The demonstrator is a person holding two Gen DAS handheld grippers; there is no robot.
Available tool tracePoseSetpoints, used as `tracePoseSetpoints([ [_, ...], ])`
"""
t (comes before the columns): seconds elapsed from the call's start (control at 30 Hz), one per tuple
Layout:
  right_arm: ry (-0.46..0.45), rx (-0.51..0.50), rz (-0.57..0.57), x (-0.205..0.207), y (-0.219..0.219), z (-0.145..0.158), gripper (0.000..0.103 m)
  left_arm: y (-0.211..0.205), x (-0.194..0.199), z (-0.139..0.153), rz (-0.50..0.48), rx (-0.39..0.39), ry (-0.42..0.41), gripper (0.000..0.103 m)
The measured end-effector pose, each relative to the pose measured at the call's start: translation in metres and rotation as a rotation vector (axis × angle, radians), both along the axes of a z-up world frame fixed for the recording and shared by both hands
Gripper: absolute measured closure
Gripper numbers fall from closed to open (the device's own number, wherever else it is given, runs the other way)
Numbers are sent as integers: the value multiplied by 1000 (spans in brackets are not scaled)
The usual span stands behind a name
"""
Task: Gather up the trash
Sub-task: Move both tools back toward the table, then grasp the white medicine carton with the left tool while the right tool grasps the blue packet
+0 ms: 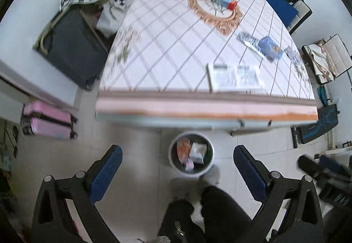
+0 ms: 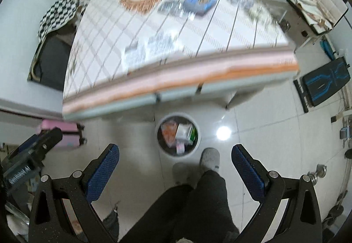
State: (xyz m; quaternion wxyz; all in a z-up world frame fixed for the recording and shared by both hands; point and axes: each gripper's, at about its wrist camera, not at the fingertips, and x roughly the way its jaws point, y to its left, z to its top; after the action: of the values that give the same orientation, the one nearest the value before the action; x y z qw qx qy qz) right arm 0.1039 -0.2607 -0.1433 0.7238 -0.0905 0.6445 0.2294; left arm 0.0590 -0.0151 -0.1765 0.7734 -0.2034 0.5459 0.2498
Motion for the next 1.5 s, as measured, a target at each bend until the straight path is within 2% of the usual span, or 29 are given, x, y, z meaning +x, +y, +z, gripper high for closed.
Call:
tracePoseSetpoints([
  [0.1, -27, -10, -3, 45, 11, 9, 0, -1, 40, 4, -70, 75, -13, 0],
  [0.17, -32, -19, -13, 73, 15, 10, 0, -3, 69, -1, -175, 135, -1, 0],
  [0.27, -17, -35, -17, 122, 19, -3, 0, -15, 117, -22, -390, 244, 89, 0],
  [0.37, 30, -78, -13, 167, 17, -33, 0, -24, 159, -53, -588, 312, 213, 0],
  [0.5, 122, -104, -29, 212, 4, -77, 0, -34, 202, -100, -811, 301, 364, 0],
  [0.6, 187, -119, -45, 239, -6, -105, 0, -37, 222, -122, -904, 284, 427, 1],
  [0.63, 205, -123, -45, 244, -8, -112, 0, -36, 228, -127, -848, 368, 463, 1],
  [0.67, 226, -126, -44, 250, -10, -119, 0, -36, 233, -130, -871, 346, 466, 1],
  [0.7, 238, -132, -41, 254, -12, -124, 0, -36, 237, -133, -895, 326, 462, 5],
  [0.73, 249, -137, -36, 258, -13, -129, 0, -36, 240, -135, -907, 301, 461, 15],
  [0.8, 268, -143, -29, 265, -14, -135, 0, -29, 247, -137, -909, 200, 462, 23],
  [0.9, 283, -140, -19, 278, -11, -139, 0, -20, 253, -133, -864, 152, 428, 24],
  [0.97, 281, -123, -23, 287, -7, -137, 0, -12, 257, -129, -780, 104, 402, 26],
  [1.03, 277, -93, -30, 297, -1, -134, 0, 6, 261, -119, -607, 55, 339, 35],
  [1.07, 278, -71, -36, 302, 5, -132, 0, 19, 261, -113, -474, 6, 297, 39],
  [1.1, 279, -51, -43, 307, 11, -130, 0, 34, 259, -108, -327, -60, 258, 39],
  [1.17, 279, -24, -61, 316, 21, -128, 0, 64, 247, -104, -43, -243, 132, 39],
  [1.2, 281, -7, -69, 321, 29, -128, 0, 74, 241, -106, 61, -283, 98, 39],
  [1.23, 283, 10, -77, 327, 38, -130, 0, 78, 239, -107, 107, -287, 93, 39],
  [1.33, 298, 32, -100, 339, 64, -136, 0, 77, 239, -108, 128, -240, 98, 39],
  [1.43, 297, 28, -94, 345, 89, -143, 2, 62, 249, -104, -16, -137, 141, 37],
  [1.47, 293, 23, -84, 348, 91, -147, 8, 55, 253, -103, -72, -98, 168, 37],
  [1.5, 283, 6, -67, 350, 99, -150, 30, 51, 255, -103, -123, -67, 191, 37],
])
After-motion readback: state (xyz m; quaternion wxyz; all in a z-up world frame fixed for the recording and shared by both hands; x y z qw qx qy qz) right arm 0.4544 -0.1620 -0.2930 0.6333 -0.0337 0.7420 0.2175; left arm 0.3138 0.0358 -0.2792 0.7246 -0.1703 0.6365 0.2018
